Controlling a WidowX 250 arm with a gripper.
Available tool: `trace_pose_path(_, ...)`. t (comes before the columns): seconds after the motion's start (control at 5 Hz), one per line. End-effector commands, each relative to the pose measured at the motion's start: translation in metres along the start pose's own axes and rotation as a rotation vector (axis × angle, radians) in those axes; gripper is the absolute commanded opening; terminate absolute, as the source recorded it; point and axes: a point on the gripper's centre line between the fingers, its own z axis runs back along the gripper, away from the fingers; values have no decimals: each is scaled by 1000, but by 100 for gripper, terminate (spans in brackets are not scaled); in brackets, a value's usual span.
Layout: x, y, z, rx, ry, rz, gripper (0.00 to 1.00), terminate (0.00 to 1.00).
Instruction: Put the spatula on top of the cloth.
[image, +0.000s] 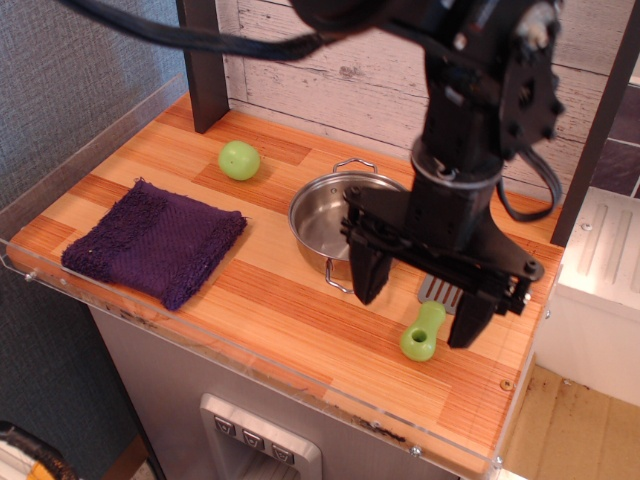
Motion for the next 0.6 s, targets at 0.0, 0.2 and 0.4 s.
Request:
trace_pose_path(0.0, 19, -4, -23, -10, -68, 129, 100, 0)
trace_pose_path(0.2, 32, -7, -32, -39, -81, 159, 100, 0)
trace_pose_path(0.4, 42, -11, -45, -52, -85, 162, 100, 0)
